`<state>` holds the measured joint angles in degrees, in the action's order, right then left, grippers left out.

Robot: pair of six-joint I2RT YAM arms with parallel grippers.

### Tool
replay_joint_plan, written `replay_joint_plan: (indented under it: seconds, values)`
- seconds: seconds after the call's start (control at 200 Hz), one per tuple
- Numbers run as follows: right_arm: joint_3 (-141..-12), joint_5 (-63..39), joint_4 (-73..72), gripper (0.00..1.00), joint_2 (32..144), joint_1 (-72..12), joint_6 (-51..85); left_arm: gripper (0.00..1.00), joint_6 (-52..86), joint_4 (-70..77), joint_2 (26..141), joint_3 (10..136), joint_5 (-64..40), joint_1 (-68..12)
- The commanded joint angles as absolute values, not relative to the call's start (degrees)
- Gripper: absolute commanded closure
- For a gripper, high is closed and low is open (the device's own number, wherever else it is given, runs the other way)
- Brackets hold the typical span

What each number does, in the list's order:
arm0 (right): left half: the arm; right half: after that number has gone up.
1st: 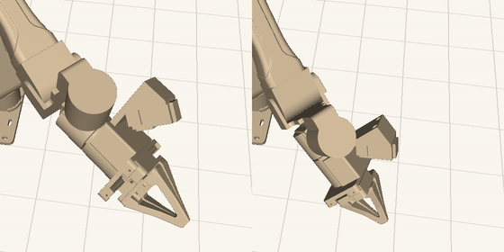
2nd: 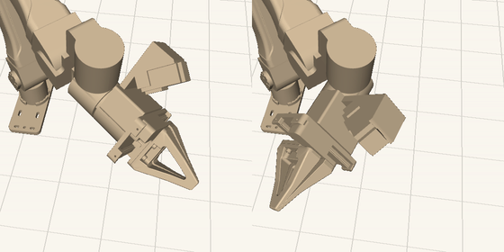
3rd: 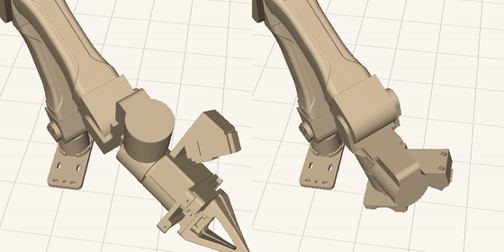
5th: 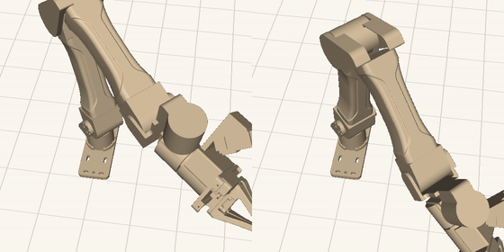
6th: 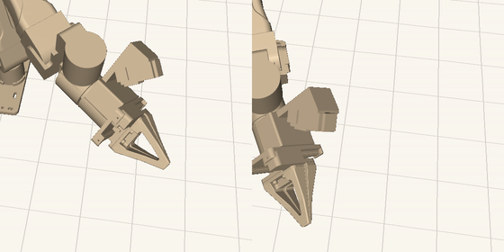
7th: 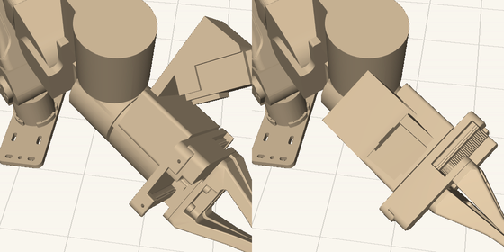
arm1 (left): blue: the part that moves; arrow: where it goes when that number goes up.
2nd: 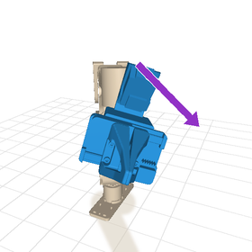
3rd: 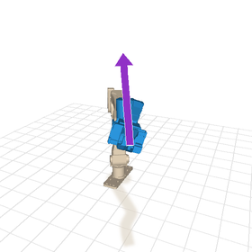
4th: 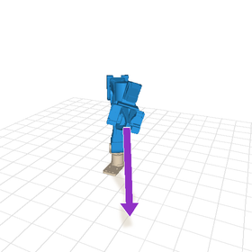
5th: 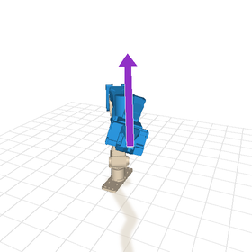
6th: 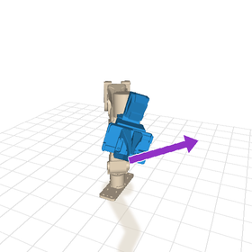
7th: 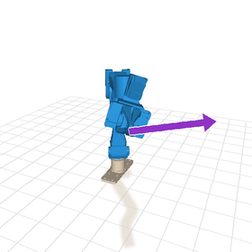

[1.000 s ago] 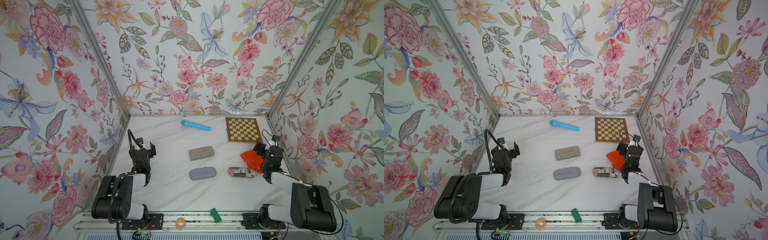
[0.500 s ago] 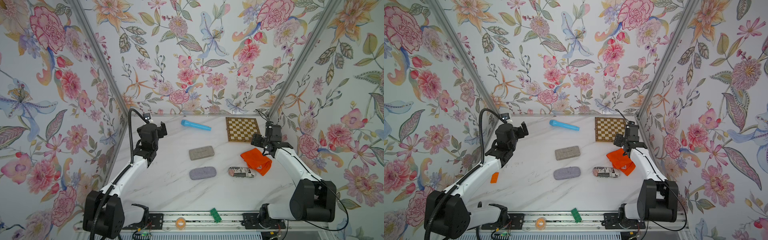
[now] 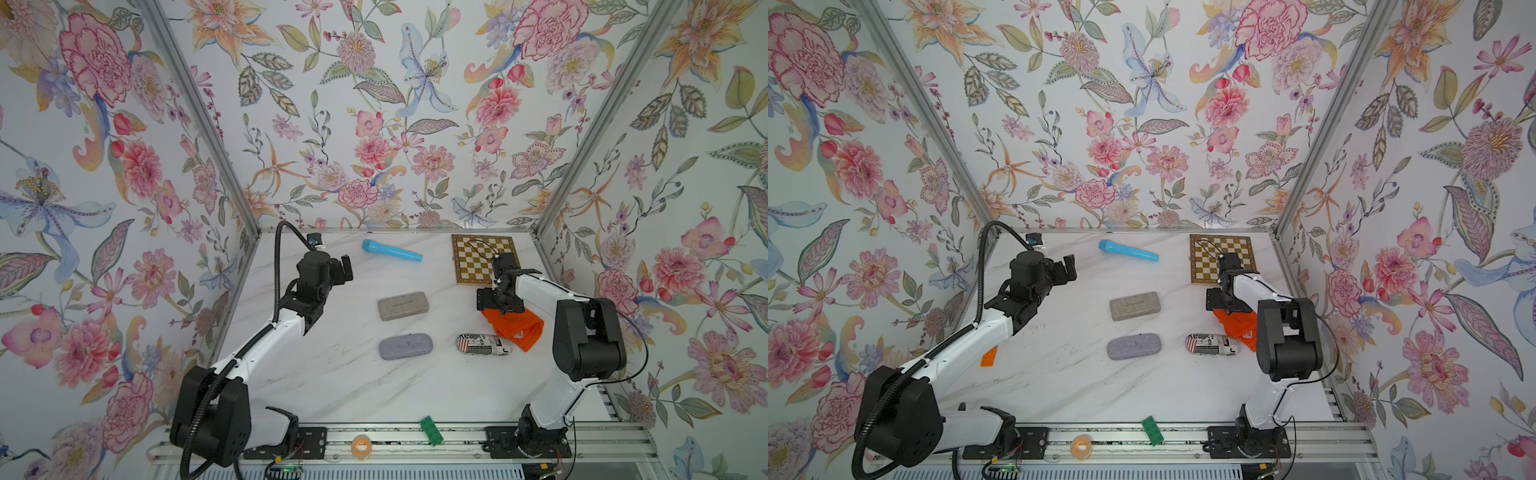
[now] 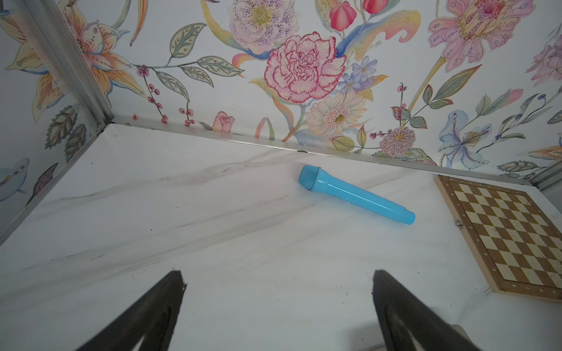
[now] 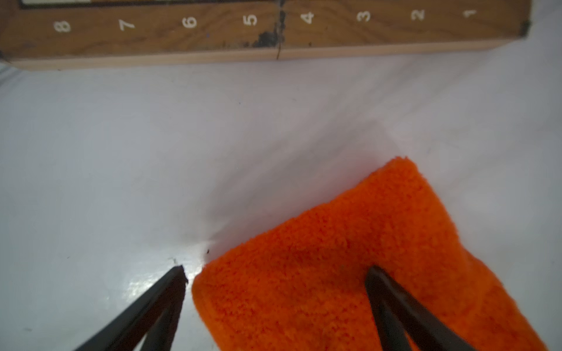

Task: Wipe the eyeglass case
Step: Pick up the cleaning item at the center of the board.

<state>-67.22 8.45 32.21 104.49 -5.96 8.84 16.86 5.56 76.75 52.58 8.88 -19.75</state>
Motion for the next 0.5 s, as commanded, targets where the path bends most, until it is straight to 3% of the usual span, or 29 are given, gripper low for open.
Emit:
replay_joint_plan:
  seconds: [0.0,0.495]
  values:
    - [-68.5,9.9,36.2,0.05,106.8,-5.5,8.3,0.01,18.4,5.9,78.1,51.5,6.3,-19.8]
    - [-63.5,12.9,38.2,0.03,105.0,-1.4,9.3,0.01,18.4,6.1,81.6,54.1,4.6,-19.9]
